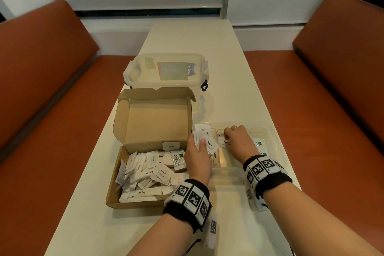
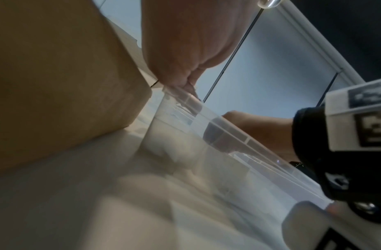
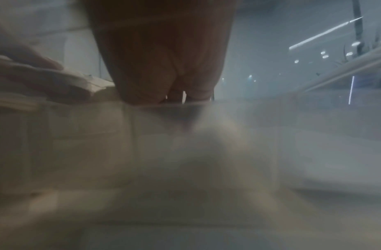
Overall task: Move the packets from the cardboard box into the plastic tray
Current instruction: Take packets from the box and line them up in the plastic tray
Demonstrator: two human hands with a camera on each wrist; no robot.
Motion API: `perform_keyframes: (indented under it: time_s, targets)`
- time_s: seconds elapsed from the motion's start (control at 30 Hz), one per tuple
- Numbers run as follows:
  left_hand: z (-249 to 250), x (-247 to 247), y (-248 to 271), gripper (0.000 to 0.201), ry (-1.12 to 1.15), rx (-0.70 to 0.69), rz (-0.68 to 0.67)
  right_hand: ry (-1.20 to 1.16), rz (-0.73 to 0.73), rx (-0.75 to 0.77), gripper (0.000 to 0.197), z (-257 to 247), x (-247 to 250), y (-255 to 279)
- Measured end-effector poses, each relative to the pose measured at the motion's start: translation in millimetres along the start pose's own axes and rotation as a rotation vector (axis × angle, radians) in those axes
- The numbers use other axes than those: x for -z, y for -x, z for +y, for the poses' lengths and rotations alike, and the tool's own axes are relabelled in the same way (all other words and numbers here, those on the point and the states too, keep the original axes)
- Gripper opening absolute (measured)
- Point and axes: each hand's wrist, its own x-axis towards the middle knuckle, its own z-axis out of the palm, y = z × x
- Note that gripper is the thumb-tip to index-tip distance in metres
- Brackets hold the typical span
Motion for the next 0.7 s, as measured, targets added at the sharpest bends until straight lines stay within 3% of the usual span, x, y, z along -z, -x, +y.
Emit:
perform_keyframes:
  time_s: [0.53, 0.6, 0.7]
  targets:
    - [0, 0, -2, 0.023, 0.007, 0.010, -0.028, 0.123, 0.048, 0.020, 0.020, 0, 4, 4]
    - [1, 0, -2, 0.024, -0.003, 0.011, -0.025, -0.028, 0.117, 0.006, 0.018, -7, 9, 6]
    - [3, 1, -3, 0.026, -0.009, 0.014, 0.003, -0.509, 0.121, -0.105, 0.015, -21, 19, 12]
